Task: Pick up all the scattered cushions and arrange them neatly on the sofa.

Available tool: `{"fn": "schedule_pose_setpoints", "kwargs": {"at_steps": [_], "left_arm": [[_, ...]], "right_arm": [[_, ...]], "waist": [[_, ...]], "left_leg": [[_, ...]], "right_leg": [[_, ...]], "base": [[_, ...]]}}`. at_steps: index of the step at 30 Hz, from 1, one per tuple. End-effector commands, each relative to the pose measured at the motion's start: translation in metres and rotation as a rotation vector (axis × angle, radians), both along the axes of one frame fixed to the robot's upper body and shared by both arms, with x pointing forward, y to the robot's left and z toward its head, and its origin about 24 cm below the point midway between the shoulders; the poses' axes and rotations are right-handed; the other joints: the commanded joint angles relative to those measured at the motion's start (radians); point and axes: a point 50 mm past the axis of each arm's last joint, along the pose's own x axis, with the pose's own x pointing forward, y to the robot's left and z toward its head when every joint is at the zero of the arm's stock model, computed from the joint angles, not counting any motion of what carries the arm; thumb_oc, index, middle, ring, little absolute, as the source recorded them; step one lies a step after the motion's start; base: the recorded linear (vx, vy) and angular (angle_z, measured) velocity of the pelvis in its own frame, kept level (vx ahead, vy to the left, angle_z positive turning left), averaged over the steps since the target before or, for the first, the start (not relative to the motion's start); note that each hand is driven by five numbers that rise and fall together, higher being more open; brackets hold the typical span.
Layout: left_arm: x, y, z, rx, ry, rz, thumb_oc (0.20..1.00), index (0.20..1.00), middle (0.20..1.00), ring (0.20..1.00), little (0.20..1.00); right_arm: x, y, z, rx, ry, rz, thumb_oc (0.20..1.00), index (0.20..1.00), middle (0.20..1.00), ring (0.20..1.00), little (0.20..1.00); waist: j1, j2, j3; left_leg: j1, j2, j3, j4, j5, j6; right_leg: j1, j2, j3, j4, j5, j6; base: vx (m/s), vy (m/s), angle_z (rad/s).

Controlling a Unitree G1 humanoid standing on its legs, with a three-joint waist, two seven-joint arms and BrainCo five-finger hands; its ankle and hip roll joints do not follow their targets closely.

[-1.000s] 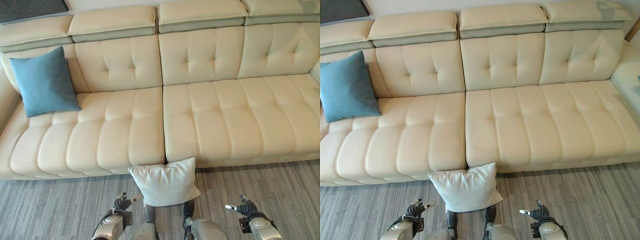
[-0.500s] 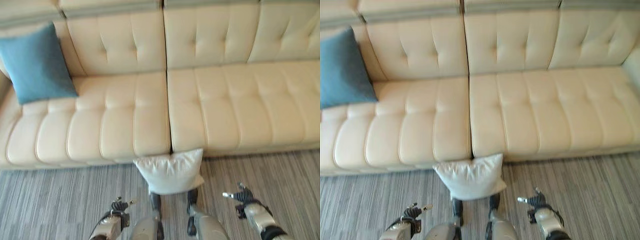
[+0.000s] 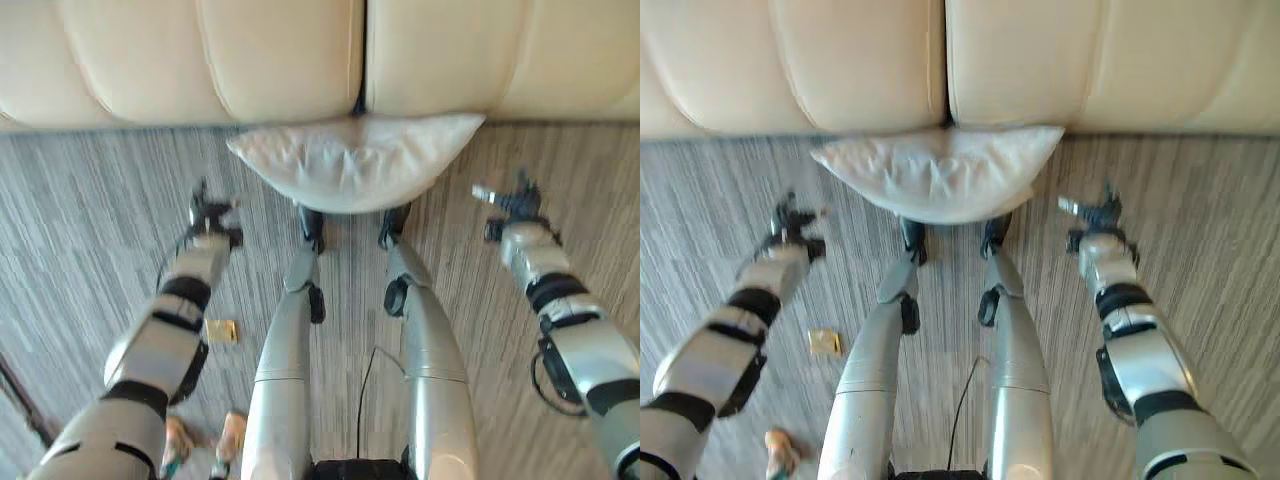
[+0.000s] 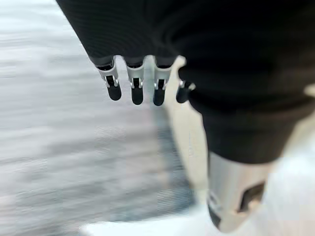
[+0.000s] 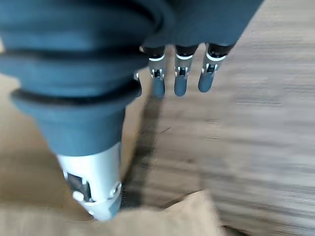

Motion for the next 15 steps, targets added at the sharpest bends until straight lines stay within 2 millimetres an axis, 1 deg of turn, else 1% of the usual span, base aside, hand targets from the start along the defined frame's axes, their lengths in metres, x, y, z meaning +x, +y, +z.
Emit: {"fn": "schedule_pose_setpoints", "kwargs": {"at_steps": [1,2,3,5,6,7,8,9,10,11,12,13,14,15], "left_arm": [[-0.003,-0.025,-0.020,-0.056,-0.018,-0.031,1.000,1.000,1.000,1.000,1.000],[0.001,-0.041,-0.008,-0.060,-0.057,-0.083,1.000,1.000,1.000,1.000,1.000],[0.003,-0.063,0.001,-0.080,-0.095,-0.153,1.000,1.000,1.000,1.000,1.000],[0.003,-0.094,0.006,-0.116,-0.113,-0.251,1.000,1.000,1.000,1.000,1.000],[0.001,-0.117,0.007,-0.158,-0.128,-0.323,1.000,1.000,1.000,1.000,1.000],[-0.001,-0.133,0.006,-0.194,-0.127,-0.374,1.000,1.000,1.000,1.000,1.000],[-0.005,-0.149,0.006,-0.235,-0.134,-0.417,0.846,0.846,0.846,0.846,0.846],[-0.004,-0.149,0.007,-0.235,-0.135,-0.417,0.724,0.724,0.724,0.724,0.724],[-0.013,-0.181,0.002,-0.324,-0.124,-0.525,0.200,0.200,0.200,0.200,0.200],[-0.013,-0.181,0.002,-0.324,-0.123,-0.525,0.200,0.200,0.200,0.200,0.200],[-0.017,-0.191,-0.001,-0.378,-0.116,-0.560,0.200,0.200,0.200,0.200,0.200],[-0.019,-0.197,-0.002,-0.419,-0.111,-0.582,0.200,0.200,0.200,0.200,0.200],[-0.022,-0.203,-0.008,-0.488,-0.087,-0.598,0.200,0.200,0.200,0.200,0.200],[-0.026,-0.211,-0.010,-0.556,-0.081,-0.633,0.200,0.200,0.200,0.200,0.200]], "right_arm": [[-0.003,0.031,-0.025,0.046,-0.011,0.082,1.000,1.000,1.000,1.000,1.000],[0.000,0.044,-0.012,0.054,-0.050,0.125,1.000,1.000,1.000,1.000,1.000],[0.002,0.056,-0.002,0.057,-0.081,0.161,1.000,1.000,1.000,1.000,1.000],[0.005,0.068,0.007,0.061,-0.101,0.190,1.000,1.000,1.000,1.000,1.000],[0.006,0.078,0.013,0.092,-0.124,0.216,1.000,1.000,1.000,1.000,1.000],[0.006,0.084,0.013,0.114,-0.128,0.230,1.000,1.000,1.000,1.000,1.000],[0.007,0.088,0.016,0.147,-0.142,0.241,0.200,0.200,0.200,0.200,0.200],[0.007,0.088,0.017,0.147,-0.143,0.241,0.200,0.200,0.200,0.200,0.200],[0.005,0.100,0.020,0.225,-0.179,0.283,0.200,0.200,0.200,0.200,0.200],[0.005,0.100,0.020,0.225,-0.179,0.283,0.200,0.200,0.200,0.200,0.200],[0.004,0.105,0.019,0.279,-0.189,0.305,0.200,0.200,0.200,0.200,0.200],[0.003,0.107,0.019,0.299,-0.199,0.312,0.200,0.200,0.200,0.200,0.200],[0.002,0.111,0.019,0.339,-0.214,0.325,0.200,0.200,0.200,0.200,0.200],[0.000,0.116,0.015,0.398,-0.224,0.345,0.200,0.200,0.200,0.200,0.200]], "waist": [[-0.010,-0.014,-0.074],[-0.011,-0.013,-0.074],[-0.011,-0.011,-0.074],[-0.010,-0.007,-0.074],[-0.007,-0.002,-0.074],[-0.004,0.002,-0.074],[-0.002,0.007,-0.074],[-0.002,0.007,-0.074],[-0.001,0.010,-0.074],[-0.001,0.010,-0.074],[-0.001,0.011,-0.074],[-0.002,0.012,-0.074],[-0.001,0.009,-0.074],[-0.004,0.007,-0.074]], "left_leg": [[-0.005,-0.005,-0.015,0.116,-0.148,-0.028],[-0.043,-0.009,-0.017,0.139,-0.149,-0.025],[-0.058,-0.013,-0.019,0.148,-0.154,-0.026],[-0.093,-0.019,-0.022,0.171,-0.157,-0.026],[-0.105,-0.022,-0.022,0.175,-0.158,-0.024],[-0.110,-0.025,-0.022,0.175,-0.156,-0.025],[-0.120,-0.028,-0.024,0.175,-0.150,-0.024],[-0.122,-0.028,-0.024,0.176,-0.150,-0.024],[-0.116,-0.033,-0.022,0.165,-0.144,-0.025],[-0.115,-0.033,-0.022,0.164,-0.144,-0.025],[-0.103,-0.034,-0.020,0.154,-0.141,-0.026],[-0.096,-0.035,-0.021,0.149,-0.139,-0.026],[-0.077,-0.036,-0.023,0.135,-0.133,-0.027],[-0.051,-0.036,-0.024,0.114,-0.128,-0.029]], "right_leg": [[0.003,-0.011,0.094,0.084,-0.174,0.110],[-0.035,-0.014,0.099,0.106,-0.176,0.109],[-0.051,-0.014,0.099,0.121,-0.182,0.109],[-0.084,-0.015,0.100,0.139,-0.186,0.107],[-0.099,-0.015,0.102,0.148,-0.188,0.106],[-0.103,-0.017,0.102,0.144,-0.188,0.106],[-0.115,-0.017,0.104,0.146,-0.184,0.105],[-0.117,-0.017,0.104,0.147,-0.184,0.105],[-0.110,-0.016,0.104,0.135,-0.177,0.107],[-0.110,-0.016,0.104,0.135,-0.177,0.107],[-0.097,-0.015,0.102,0.124,-0.174,0.107],[-0.090,-0.014,0.103,0.117,-0.170,0.108],[-0.072,-0.011,0.104,0.101,-0.165,0.109],[-0.047,-0.009,0.106,0.075,-0.156,0.111]], "base": [[0.09,0.015,0.03],[0.06,0.002,0.01],[0.04,0.010,0.04],[0.03,0.023,0.05],[0.01,0.018,0.04],[0.00,0.014,0.05],[0.00,0.015,0.06],[-0.02,0.023,0.07],[-0.02,0.012,0.05],[-0.03,0.019,0.04],[-0.02,0.019,0.04],[-0.03,0.015,0.06],[-0.04,0.018,0.02],[-0.05,0.009,-0.04]]}}
